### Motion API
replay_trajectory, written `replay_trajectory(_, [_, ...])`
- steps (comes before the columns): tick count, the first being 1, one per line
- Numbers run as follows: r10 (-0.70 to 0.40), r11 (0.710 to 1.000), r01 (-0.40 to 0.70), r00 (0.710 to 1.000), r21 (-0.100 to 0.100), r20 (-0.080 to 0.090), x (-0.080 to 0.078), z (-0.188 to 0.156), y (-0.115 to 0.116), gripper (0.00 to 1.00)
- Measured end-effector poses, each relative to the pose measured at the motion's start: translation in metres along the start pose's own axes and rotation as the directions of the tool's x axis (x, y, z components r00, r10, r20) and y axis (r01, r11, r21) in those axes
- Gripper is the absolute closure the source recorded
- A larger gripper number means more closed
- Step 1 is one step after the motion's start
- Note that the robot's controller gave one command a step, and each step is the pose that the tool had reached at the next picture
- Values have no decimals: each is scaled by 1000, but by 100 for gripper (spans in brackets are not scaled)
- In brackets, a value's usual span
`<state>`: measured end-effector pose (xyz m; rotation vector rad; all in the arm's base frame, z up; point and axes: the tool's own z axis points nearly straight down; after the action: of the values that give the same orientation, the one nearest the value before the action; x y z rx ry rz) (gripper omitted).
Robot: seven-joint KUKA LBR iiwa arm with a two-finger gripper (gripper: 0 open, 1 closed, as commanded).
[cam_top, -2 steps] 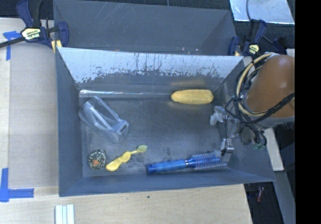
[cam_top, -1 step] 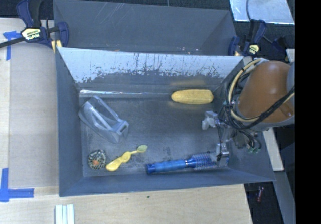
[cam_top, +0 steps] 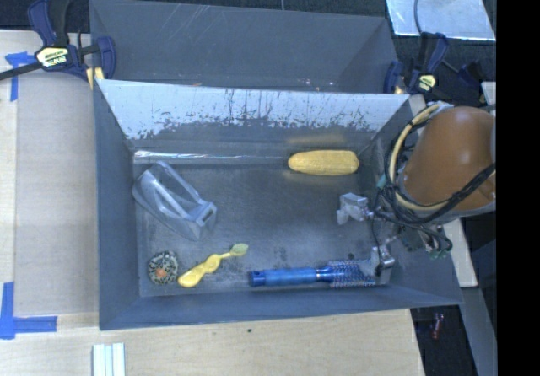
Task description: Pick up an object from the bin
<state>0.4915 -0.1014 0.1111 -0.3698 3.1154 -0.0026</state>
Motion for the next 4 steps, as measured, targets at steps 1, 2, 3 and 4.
replay_trajectory(1, [235, 972, -235, 972, 1, 2, -4, 17, 18, 0])
replay_trajectory(2, [29, 1000, -29, 1000, 2, 2, -2, 28, 22, 0])
replay_trajectory(3, [129, 992, -129, 992, 4, 3, -6, 33, 38, 0])
replay_trajectory(4, [-234, 972, 234, 972, 5, 10, 1, 35, 4, 0])
